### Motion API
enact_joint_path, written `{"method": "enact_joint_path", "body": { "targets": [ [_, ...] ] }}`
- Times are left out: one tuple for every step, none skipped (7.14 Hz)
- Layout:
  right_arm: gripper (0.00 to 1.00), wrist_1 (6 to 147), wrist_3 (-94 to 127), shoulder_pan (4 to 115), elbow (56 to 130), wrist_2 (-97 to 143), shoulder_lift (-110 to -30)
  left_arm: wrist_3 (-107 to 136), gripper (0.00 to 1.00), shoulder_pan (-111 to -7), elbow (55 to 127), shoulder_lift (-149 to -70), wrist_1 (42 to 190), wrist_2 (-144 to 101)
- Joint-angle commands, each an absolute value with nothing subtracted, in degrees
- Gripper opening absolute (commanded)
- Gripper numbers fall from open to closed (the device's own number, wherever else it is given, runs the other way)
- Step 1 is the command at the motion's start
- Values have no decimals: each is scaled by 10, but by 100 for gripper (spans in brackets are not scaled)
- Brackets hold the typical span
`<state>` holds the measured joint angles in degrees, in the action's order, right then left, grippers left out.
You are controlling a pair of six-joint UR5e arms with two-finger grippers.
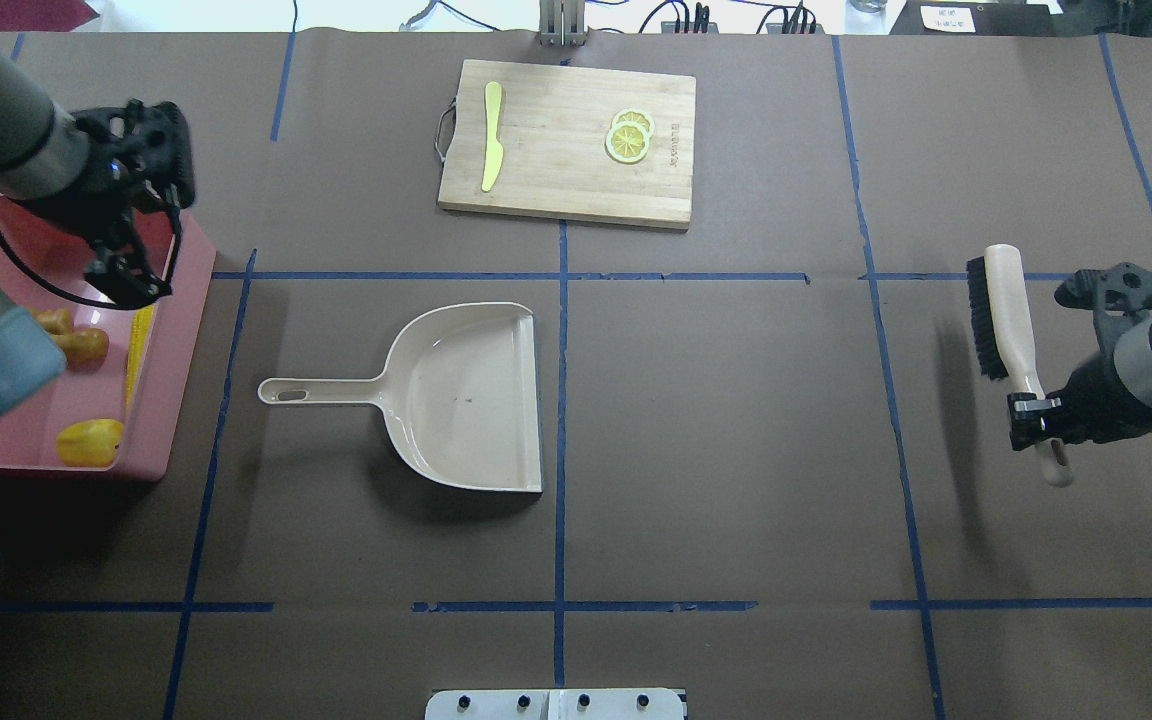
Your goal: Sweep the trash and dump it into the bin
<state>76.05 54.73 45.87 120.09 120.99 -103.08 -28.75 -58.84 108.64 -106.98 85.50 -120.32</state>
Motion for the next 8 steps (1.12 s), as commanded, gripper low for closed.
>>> {"method": "enact_joint_path", "body": {
  "targets": [
    [1,621,530,461,1157,1210,-1119,-292,100,-650,1074,-1033,852,-1208],
    [1,558,527,462,1127,1212,-1147,-293,100,-676,1067,-1032,846,-1225],
    [1,523,513,466,1100,1213,-1157,-294,100,-689,1066,-1021,840,-1246],
    [1,521,505,473,1089,1220,-1156,-294,100,-699,1073,-1020,838,-1246],
    [1,520,505,482,1089,1242,-1158,-293,100,-704,1074,-1018,838,-1247],
    [1,520,505,483,1088,1245,-1159,-292,100,-704,1074,-1016,838,-1247],
    [1,520,505,482,1088,1245,-1158,-292,100,-704,1075,-1016,838,-1247],
    [3,522,505,482,1086,1244,-1158,-293,100,-704,1071,-1016,838,-1247]
  ]
}}
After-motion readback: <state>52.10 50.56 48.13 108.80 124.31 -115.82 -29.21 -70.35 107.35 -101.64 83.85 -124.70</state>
